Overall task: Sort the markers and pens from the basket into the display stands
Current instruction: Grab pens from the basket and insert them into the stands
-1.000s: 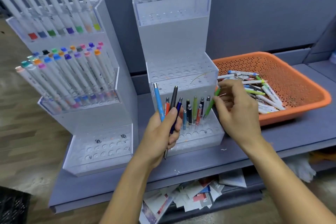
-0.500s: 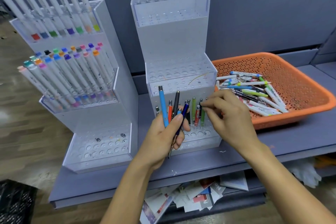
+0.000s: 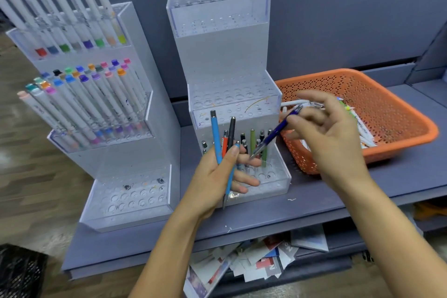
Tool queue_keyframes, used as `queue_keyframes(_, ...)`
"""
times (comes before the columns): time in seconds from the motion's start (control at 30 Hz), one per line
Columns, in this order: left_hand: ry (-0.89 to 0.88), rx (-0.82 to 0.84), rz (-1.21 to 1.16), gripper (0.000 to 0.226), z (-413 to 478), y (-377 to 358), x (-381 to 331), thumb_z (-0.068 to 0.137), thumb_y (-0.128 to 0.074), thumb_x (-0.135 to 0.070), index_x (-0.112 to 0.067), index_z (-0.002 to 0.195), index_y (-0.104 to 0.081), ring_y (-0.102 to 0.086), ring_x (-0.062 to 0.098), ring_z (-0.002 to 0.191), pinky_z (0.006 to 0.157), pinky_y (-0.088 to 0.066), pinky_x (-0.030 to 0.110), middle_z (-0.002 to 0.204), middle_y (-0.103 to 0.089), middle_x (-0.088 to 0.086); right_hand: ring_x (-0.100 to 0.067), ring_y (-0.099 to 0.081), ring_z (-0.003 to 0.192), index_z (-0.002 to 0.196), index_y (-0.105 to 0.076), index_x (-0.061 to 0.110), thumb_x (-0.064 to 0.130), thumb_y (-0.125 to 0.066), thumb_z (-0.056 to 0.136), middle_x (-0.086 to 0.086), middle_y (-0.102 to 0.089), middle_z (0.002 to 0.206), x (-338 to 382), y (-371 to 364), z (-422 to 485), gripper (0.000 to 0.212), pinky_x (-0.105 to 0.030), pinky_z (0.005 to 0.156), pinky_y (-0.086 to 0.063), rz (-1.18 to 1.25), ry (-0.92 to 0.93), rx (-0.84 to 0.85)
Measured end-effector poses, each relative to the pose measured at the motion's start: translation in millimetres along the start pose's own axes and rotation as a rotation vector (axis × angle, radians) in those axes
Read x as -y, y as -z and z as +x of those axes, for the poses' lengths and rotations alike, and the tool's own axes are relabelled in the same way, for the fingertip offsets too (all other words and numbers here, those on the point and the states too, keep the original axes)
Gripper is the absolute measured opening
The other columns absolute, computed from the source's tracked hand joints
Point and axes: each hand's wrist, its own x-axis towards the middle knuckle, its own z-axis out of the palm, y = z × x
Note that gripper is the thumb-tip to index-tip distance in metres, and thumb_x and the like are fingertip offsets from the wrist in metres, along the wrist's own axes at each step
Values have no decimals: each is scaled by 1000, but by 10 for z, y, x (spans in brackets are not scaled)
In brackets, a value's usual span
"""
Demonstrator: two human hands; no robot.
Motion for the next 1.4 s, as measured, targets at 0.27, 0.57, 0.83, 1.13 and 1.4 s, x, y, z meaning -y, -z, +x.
queue_keyframes(0.27,-34,-93,25,26,11,-3,20,99,-40,-29,-9,96,-57,-30,9,42,41,-26,19,56,-42,-3,-3,-64,81,101,-55,22,8,-62,83,12,-63,87,-220,182,47,24,-21,75,-53,-489,318,-74)
queue_keyframes(0.57,22,-70,-85,25,-21,14,12,100,-38,-17,-6,90,-59,-27,7,40,37,-22,15,59,-51,-2,-18,-66,71,96,-62,12,4,-72,77,1,-70,81,-483,135,-19,22,-35,64,-53,-855,362,141)
queue_keyframes(0.83,-82,-67,-2,32,-81,94,16,91,-43,-38,-12,99,-59,-45,10,48,46,-41,21,59,-50,-5,-21,-62,78,97,-68,9,15,-62,83,-4,-68,86,-466,98,-15,17,-27,73,-45,-924,427,85)
queue_keyframes(1.13,-27,53,-63,33,-202,198,25,89,-41,-34,-8,81,-58,-28,4,39,37,-25,12,52,-49,-5,3,-66,84,103,-63,31,20,-64,79,13,-69,91,-127,-456,-274,27,-10,72,-49,-318,116,292)
queue_keyframes(1.4,-37,-190,-45,29,-317,431,66,94,-49,-37,-12,88,-62,-50,12,46,39,-37,19,62,-59,1,-9,-66,77,87,-62,22,2,-70,81,5,-68,81,-119,-671,-237,23,-25,72,-56,-26,22,182)
